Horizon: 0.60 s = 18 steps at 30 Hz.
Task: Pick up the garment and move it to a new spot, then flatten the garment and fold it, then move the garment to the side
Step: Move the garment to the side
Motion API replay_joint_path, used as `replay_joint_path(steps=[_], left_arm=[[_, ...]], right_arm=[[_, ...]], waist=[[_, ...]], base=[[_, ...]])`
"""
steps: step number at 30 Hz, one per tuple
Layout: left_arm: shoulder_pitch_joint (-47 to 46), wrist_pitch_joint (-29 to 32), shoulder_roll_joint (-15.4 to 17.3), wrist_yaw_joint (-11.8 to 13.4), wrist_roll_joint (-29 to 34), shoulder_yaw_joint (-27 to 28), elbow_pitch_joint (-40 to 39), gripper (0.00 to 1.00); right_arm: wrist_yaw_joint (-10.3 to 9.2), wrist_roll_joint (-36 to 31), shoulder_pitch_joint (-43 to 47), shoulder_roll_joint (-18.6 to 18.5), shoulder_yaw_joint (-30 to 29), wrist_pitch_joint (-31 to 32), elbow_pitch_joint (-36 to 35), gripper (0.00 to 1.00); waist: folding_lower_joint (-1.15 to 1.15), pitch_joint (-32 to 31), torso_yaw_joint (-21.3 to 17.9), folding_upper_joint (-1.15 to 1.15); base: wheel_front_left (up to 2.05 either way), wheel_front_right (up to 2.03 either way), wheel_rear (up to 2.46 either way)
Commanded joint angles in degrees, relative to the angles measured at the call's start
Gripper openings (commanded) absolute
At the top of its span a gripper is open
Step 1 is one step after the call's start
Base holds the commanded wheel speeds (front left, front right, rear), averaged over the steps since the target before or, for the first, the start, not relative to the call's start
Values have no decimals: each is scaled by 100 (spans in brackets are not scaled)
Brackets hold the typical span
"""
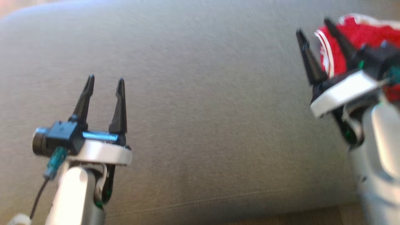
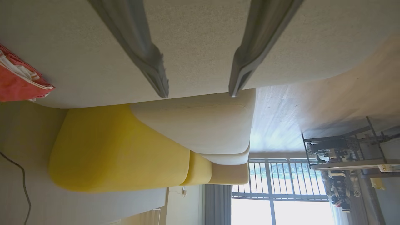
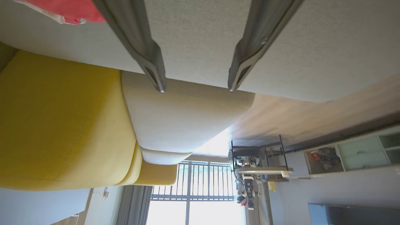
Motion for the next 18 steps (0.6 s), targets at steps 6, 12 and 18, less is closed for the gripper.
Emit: replay_joint_path(steps=[6, 12, 18], left_arm=[[635, -68, -204, 92, -238, 427, -409, 100], [1165, -68, -311, 89, -282, 560, -530, 100], [1561, -68, -331, 9, -223, 538, -511, 100]], right_arm=[[-2, -446, 1162, 416, -303, -617, -317, 100], [-2, -920, 2109, 844, -683, -1074, -306, 100], [-2, -700, 2752, 966, -994, -1324, -394, 100]], waist=[[1, -1007, 826, 0], [1, -1426, 1014, 0], [1, -1649, 1061, 0]], base=[[0, 0, 0], [0, 0, 0], [0, 0, 0]])
